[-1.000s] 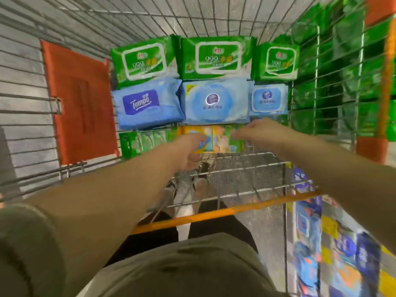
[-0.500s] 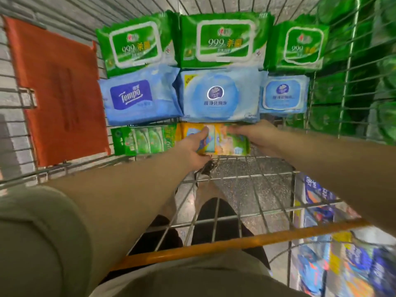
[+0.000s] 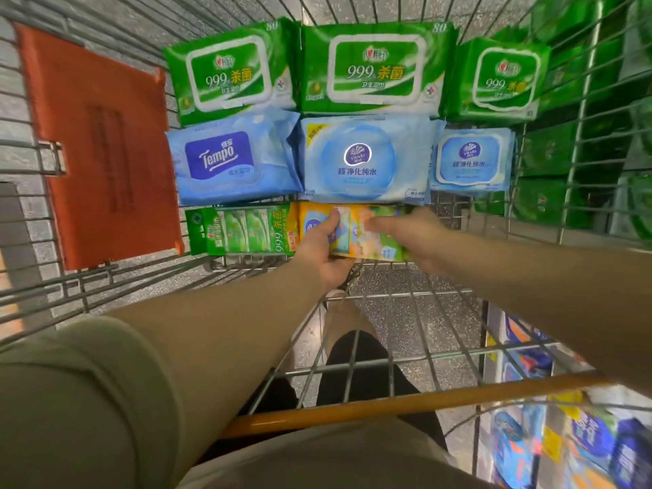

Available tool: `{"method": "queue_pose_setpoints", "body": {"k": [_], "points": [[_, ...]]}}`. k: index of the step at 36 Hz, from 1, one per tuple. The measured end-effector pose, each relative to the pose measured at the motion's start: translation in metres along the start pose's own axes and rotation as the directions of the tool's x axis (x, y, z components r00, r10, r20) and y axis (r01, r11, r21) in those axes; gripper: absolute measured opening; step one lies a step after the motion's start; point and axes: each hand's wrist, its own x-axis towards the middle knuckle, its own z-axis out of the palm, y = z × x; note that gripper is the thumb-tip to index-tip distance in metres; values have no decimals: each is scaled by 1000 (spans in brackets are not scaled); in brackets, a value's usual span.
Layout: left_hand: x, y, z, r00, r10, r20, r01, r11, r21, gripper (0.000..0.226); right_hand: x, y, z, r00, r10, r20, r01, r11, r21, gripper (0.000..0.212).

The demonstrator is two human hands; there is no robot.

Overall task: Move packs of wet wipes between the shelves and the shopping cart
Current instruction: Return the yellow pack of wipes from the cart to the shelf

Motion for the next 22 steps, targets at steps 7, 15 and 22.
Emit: {"method": "queue_pose_setpoints", "body": {"k": [7,15,22], "points": [[-1,-2,2,998,14,55,-10,998,-68,33,-6,-8,3,995,21,97,-26,998,51,44],[-21,-3,2,990,-18,141,27,998,-65,50,-32,-8,15,989,51,135,-54,998,24,54],[-72,5,6,989,-87,121,72,990,123,51,-86,-41,21,994,69,82,-71,997,15,27]]}}
